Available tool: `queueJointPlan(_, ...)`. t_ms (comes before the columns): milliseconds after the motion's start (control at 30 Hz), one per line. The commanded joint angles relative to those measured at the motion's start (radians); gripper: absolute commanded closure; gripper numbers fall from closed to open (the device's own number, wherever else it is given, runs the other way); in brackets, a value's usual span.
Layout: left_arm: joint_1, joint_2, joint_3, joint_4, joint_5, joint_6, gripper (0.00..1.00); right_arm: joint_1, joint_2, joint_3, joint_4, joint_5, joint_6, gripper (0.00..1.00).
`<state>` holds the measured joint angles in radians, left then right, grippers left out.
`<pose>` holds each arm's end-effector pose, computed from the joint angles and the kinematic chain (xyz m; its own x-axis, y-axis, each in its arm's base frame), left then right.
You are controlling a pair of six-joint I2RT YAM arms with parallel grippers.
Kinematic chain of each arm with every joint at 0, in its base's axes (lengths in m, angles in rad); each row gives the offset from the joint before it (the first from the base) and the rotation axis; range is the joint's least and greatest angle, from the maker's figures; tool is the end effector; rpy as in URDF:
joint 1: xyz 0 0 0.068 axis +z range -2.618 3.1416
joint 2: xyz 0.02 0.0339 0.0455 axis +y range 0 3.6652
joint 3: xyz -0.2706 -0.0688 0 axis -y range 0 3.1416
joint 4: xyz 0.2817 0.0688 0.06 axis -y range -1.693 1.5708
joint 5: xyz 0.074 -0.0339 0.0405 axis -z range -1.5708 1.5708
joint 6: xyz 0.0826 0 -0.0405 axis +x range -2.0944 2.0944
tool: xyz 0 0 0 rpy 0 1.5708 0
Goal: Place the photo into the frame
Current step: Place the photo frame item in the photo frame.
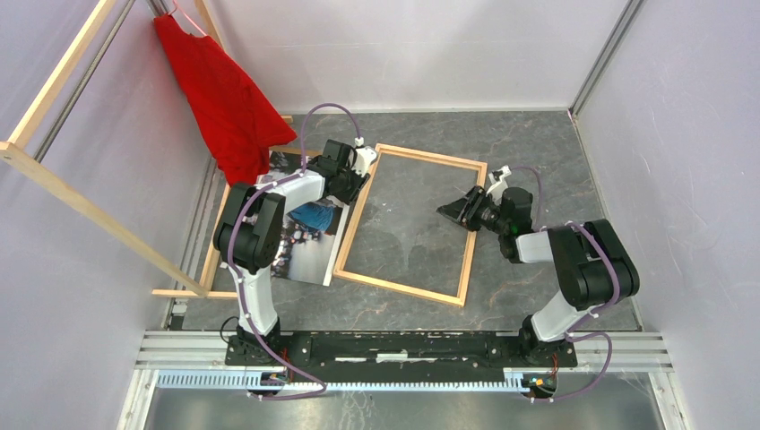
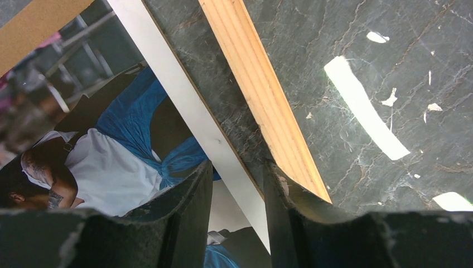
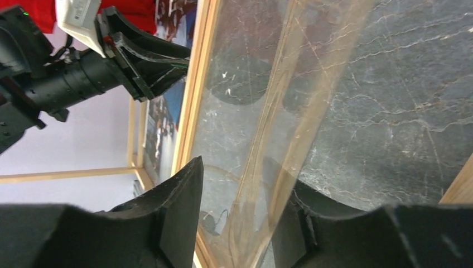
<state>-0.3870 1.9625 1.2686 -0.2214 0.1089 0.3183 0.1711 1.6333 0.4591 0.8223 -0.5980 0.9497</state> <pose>0.4350 -0.1870 0.1058 -0.5606 0.5644 -0.6059 0.6443 0.7569 0.1089 0.3218 0.1028 0.0979 -0.7356 0.5550 -0.3885 -0.1087 0.4693 0.8763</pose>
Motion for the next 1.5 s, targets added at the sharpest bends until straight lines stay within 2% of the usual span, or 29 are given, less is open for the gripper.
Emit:
queueJointPlan(0, -0.008, 0.011, 0.002, -0.006, 0.028, 0.033, 0.55, 0.012, -0.058, 0.082, -0.163, 0.064, -0.144, 0.48)
queueJointPlan(100, -0.008, 0.012, 0.002, -0.006, 0.027, 0.033, 0.55, 0.015, -0.069, 0.110, -0.254, 0.096, -0.194, 0.41)
queueJointPlan(267, -0.009, 0.014, 0.001, -0.005, 0.030, 0.031, 0.55, 0.021, -0.074, 0.139, -0.338, 0.124, -0.255, 0.37)
queueJointPlan(600, -0.008, 0.017, -0.002, -0.003, 0.032, 0.029, 0.55, 0.039, -0.067, 0.254, -0.573, 0.226, -0.404, 0.19)
queueJointPlan(1200, -0.009, 0.019, -0.003, -0.004, 0.034, 0.028, 0.55, 0.082, -0.095, 0.347, -0.786, 0.407, -0.523, 0.14)
queueJointPlan(1467, -0.009, 0.022, 0.001, -0.007, 0.032, 0.028, 0.55, 0.089, -0.138, 0.402, -0.907, 0.517, -0.588, 0.07)
